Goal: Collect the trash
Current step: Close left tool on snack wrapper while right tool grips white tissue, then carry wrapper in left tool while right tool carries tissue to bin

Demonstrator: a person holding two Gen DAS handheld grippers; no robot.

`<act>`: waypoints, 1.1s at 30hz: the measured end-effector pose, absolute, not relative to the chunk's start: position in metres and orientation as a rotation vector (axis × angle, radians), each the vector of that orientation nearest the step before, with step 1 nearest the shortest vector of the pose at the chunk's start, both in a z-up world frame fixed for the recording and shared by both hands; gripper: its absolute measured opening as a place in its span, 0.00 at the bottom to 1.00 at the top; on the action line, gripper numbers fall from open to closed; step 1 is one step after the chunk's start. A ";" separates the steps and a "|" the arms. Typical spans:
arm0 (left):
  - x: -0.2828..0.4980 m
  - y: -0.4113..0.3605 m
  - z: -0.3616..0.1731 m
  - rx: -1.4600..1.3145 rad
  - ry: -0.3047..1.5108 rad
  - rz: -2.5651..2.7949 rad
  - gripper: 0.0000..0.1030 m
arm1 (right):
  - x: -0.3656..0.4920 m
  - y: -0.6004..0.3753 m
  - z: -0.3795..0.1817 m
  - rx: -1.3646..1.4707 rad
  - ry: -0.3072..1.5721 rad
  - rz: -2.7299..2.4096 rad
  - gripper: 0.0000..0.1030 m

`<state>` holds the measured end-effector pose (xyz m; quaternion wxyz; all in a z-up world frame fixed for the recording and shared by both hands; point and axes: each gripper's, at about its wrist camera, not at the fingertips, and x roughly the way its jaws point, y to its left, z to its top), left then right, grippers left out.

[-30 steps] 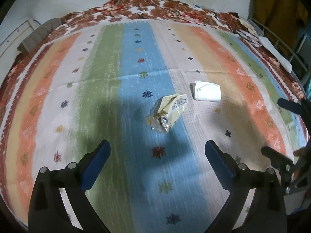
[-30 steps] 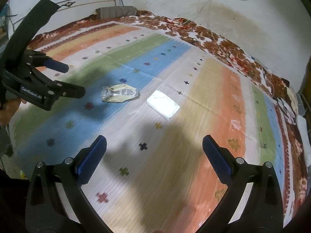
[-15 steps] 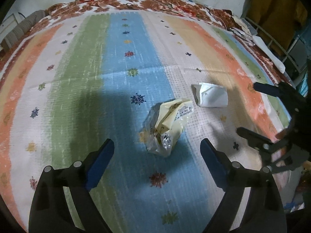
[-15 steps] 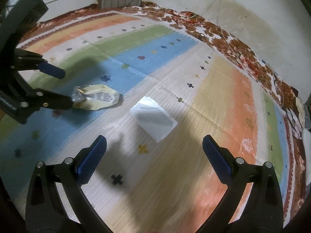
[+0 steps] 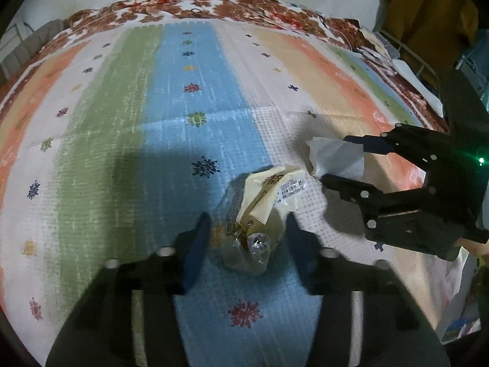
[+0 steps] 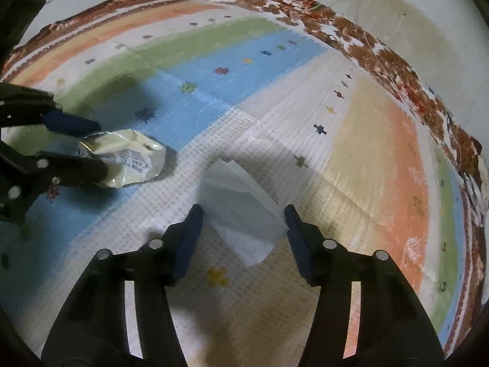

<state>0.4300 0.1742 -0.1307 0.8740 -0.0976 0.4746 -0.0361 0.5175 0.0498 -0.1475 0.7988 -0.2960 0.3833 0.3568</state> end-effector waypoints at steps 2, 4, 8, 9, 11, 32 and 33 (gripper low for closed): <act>0.429 0.174 -0.131 -0.214 0.983 -0.080 0.22 | 0.514 0.048 -0.148 -0.619 0.824 0.778 0.33; 0.426 0.174 -0.129 -0.212 0.972 -0.079 0.17 | 0.510 0.047 -0.148 -0.617 0.822 0.771 0.24; 0.419 0.176 -0.122 -0.221 0.960 -0.056 0.14 | 0.505 0.039 -0.143 -0.553 0.851 0.768 0.15; 0.417 0.177 -0.120 -0.221 0.962 -0.048 0.14 | 0.503 0.038 -0.141 -0.537 0.857 0.770 0.15; 0.412 0.177 -0.115 -0.225 0.971 -0.024 0.14 | 0.495 0.033 -0.134 -0.506 0.866 0.775 0.13; 0.307 0.122 -0.036 -0.252 1.036 0.059 0.12 | 0.394 -0.064 -0.045 -0.165 1.017 0.718 0.11; 0.302 0.121 -0.033 -0.258 1.038 0.060 0.12 | 0.389 -0.067 -0.042 -0.154 1.015 0.722 0.11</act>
